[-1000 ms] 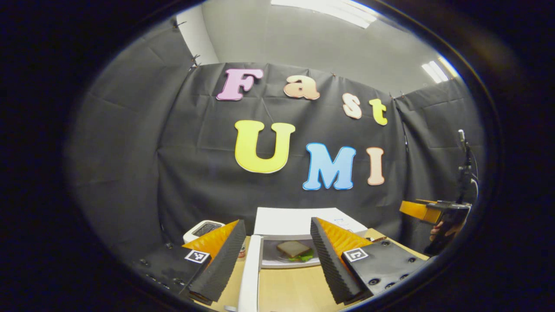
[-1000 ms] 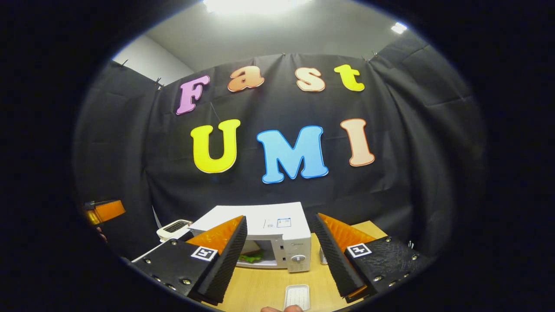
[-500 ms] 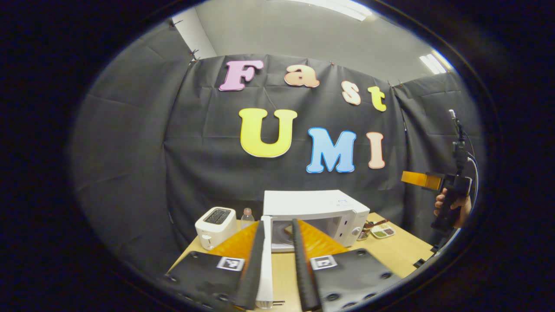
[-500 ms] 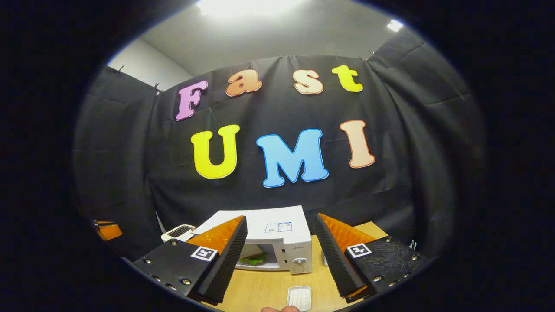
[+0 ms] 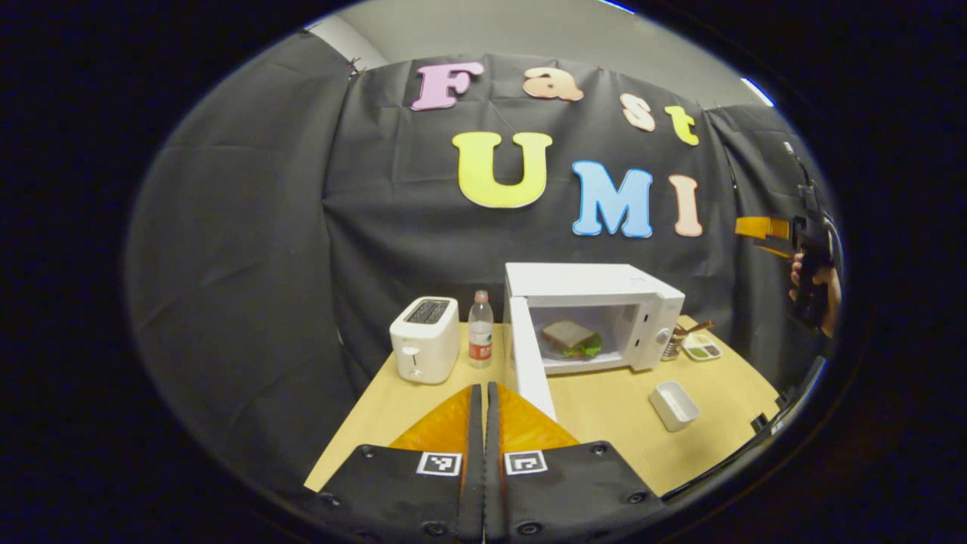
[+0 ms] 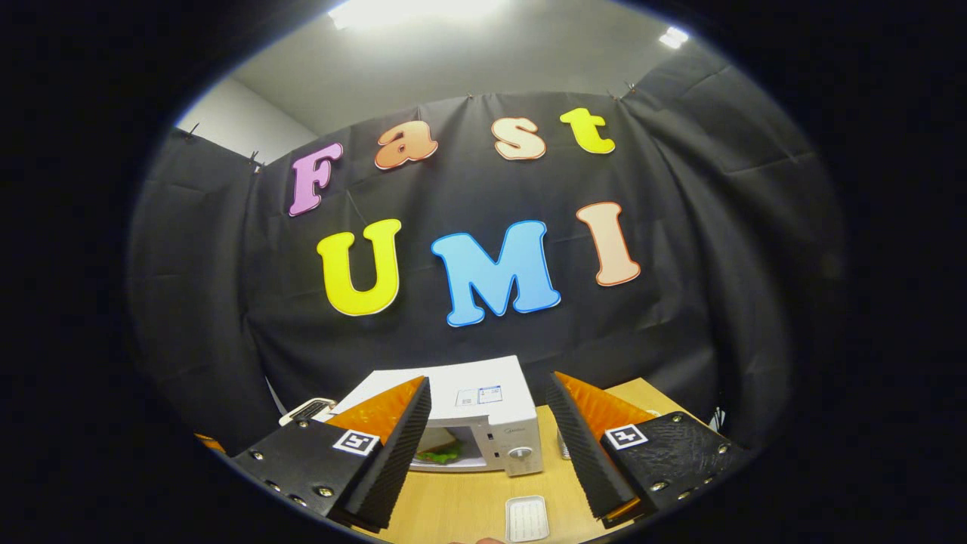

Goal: Open the microwave oven with the left hand, put the food in, and close the microwave oven.

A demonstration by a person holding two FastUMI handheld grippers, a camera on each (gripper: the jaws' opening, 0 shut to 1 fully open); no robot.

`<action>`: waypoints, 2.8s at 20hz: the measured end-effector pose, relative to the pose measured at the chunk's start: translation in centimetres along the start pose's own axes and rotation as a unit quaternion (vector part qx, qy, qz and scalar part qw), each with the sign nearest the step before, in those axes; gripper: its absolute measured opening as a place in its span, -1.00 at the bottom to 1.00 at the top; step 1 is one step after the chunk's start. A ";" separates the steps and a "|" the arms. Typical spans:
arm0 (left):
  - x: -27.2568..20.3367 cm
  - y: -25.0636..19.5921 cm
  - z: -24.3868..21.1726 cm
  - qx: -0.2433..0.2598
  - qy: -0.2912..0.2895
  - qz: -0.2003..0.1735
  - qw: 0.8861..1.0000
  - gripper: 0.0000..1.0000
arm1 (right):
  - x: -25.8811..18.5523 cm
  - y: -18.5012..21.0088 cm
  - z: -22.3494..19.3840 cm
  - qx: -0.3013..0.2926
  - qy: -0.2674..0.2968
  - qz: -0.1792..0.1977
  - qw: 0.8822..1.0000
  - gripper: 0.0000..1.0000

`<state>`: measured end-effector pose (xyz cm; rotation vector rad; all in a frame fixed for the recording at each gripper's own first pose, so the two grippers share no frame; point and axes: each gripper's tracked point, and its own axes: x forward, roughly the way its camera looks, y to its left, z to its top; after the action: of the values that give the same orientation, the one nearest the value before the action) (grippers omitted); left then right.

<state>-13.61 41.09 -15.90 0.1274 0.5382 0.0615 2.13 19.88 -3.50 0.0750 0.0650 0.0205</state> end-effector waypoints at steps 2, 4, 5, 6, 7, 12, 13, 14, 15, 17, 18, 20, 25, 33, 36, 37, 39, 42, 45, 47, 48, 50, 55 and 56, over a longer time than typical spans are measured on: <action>0.4 -0.1 -1.5 0.000 0.016 -0.002 1.000 -0.87 | -0.3 0.0 0.3 -0.004 -0.005 0.000 1.000 0.85; 0.5 -0.5 -2.8 0.002 0.025 -0.006 1.000 -0.84 | -0.3 0.0 0.2 -0.004 -0.005 0.002 1.000 0.85; 0.7 -0.9 -3.3 0.002 0.030 -0.012 0.999 -0.88 | -0.3 -0.1 0.1 -0.003 -0.004 0.001 1.000 0.85; 0.8 -1.1 -3.8 0.002 0.035 -0.014 0.999 -0.85 | -0.4 -0.2 0.1 0.000 -0.003 0.001 1.000 0.85; 0.9 -1.3 -4.4 0.001 0.040 -0.018 0.999 -0.86 | -0.4 -0.4 0.1 0.003 -0.003 0.000 1.000 0.85; 1.1 -2.6 -5.9 -0.001 0.061 -0.028 0.998 -0.87 | -0.3 -1.0 0.1 0.003 -0.004 -0.001 1.000 0.85; 1.0 -2.7 -5.7 -0.006 0.059 -0.027 0.998 -0.87 | -0.2 -1.0 0.2 0.002 -0.005 0.000 1.000 0.85; 0.7 -3.1 -5.5 -0.010 0.058 -0.028 0.998 -0.87 | -0.1 -1.1 0.1 0.001 -0.004 0.000 1.000 0.85; 0.8 -3.6 -5.4 -0.012 0.057 -0.031 0.998 -0.87 | 0.1 -1.2 0.2 -0.001 -0.003 0.000 1.000 0.85; 1.1 -5.3 -5.4 -0.014 0.057 -0.046 0.997 -0.87 | 0.3 -1.0 0.2 -0.002 -0.002 0.005 1.000 0.85; 1.1 -6.4 -5.5 -0.012 0.057 -0.055 0.997 -0.87 | 0.4 -1.1 0.3 -0.002 -0.001 0.006 1.000 0.85; 1.4 -8.6 -5.4 -0.017 0.056 -0.073 0.996 -0.87 | 0.6 -1.2 0.3 -0.001 0.000 0.010 1.000 0.85; 2.1 -13.8 -5.0 -0.023 0.062 -0.119 0.991 -0.87 | 1.0 -1.9 0.7 -0.001 0.002 0.015 1.000 0.85; 5.5 -20.8 -3.4 -0.006 0.063 -0.187 0.980 -0.87 | 0.6 -1.9 2.1 -0.028 -0.009 0.041 0.999 0.86; 6.9 -23.2 -2.7 0.001 0.060 -0.207 0.976 -0.87 | 0.2 -1.9 2.7 -0.034 -0.015 0.043 0.998 0.85; 7.3 -23.9 -2.4 0.004 0.060 -0.211 0.976 -0.87 | 0.2 -2.0 2.8 -0.034 -0.016 0.044 0.998 0.85; 8.3 -25.2 -1.9 0.008 0.058 -0.218 0.974 -0.87 | 0.4 -2.4 3.0 -0.033 -0.019 0.044 0.998 0.85; 9.9 -27.1 -1.3 0.002 0.060 -0.228 0.972 -0.87 | 0.7 -3.1 3.2 -0.036 -0.019 0.042 0.998 0.85; 11.4 -28.7 -0.3 0.000 0.056 -0.236 0.970 -0.87 | 0.9 -4.4 3.5 -0.034 -0.020 0.034 0.999 0.85; 12.3 -29.6 0.0 0.001 0.057 -0.241 0.969 -0.87 | 0.7 -5.3 3.4 -0.036 -0.022 0.026 0.999 0.85; 12.7 -30.0 0.1 -0.001 0.057 -0.243 0.968 -0.87 | 0.6 -5.6 3.4 -0.039 -0.023 0.020 0.999 0.85; 13.6 -30.9 0.5 -0.008 0.056 -0.247 0.967 -0.87 | 0.7 -6.2 3.0 -0.041 -0.022 0.013 0.999 0.85; 16.5 -32.9 1.9 -0.017 0.050 -0.250 0.967 -0.87 | 0.6 -7.7 3.2 -0.062 -0.032 -0.005 0.998 0.86; 17.2 -33.1 2.2 -0.020 0.048 -0.247 0.968 -0.87 | 0.6 -7.8 3.3 -0.069 -0.036 -0.006 0.997 0.85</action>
<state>3.08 9.63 -27.28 -0.0519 0.6522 -0.4106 3.07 11.82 -0.85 -0.0621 -0.0088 0.0103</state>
